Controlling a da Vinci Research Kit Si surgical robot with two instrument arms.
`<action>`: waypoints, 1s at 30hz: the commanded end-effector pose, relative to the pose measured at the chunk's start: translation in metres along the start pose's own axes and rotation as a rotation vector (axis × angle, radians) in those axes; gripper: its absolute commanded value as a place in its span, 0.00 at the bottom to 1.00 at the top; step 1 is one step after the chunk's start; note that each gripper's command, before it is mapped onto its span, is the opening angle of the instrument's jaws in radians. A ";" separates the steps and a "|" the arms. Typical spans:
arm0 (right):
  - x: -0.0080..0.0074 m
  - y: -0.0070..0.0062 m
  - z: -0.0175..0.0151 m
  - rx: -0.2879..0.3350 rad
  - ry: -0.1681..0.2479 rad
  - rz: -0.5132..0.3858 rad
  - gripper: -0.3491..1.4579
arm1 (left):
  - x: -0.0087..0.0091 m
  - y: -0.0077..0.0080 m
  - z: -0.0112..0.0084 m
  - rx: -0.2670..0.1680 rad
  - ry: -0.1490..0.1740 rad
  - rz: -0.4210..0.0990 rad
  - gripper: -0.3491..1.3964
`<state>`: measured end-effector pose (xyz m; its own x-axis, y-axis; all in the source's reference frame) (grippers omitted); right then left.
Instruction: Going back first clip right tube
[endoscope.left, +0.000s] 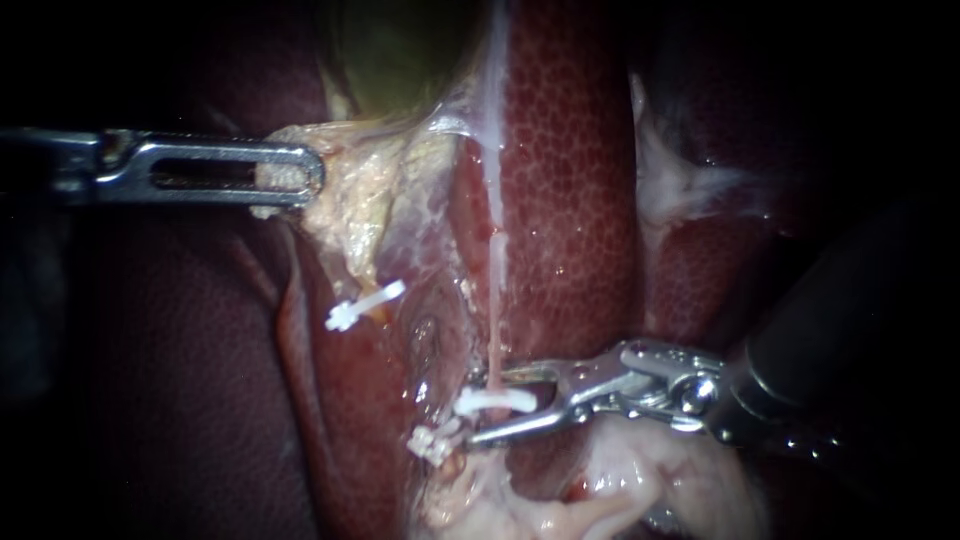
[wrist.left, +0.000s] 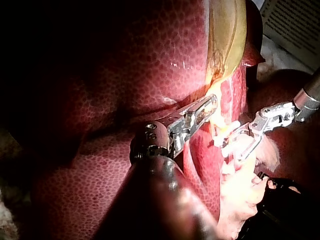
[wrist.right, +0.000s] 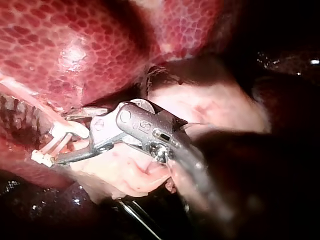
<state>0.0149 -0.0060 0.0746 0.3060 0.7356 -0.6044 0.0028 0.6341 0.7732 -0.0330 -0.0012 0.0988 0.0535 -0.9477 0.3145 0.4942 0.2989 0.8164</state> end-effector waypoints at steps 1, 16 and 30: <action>0.0003 0.0000 -0.0005 0.000 0.001 -0.017 0.52 | 0.0000 0.0000 0.0000 0.000 0.000 0.000 0.00; 0.0092 -0.0033 -0.0102 0.041 0.041 -0.201 0.52 | 0.0000 -0.0001 0.0001 -0.001 -0.001 0.000 0.00; 0.0142 -0.0056 -0.0139 0.033 0.077 -0.252 0.52 | 0.0007 0.0002 0.0015 -0.007 -0.007 0.004 0.00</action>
<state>0.0060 0.0042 0.0589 0.2181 0.5724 -0.7905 0.1007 0.7924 0.6016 -0.0344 -0.0018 0.1003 0.0474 -0.9452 0.3230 0.5016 0.3021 0.8106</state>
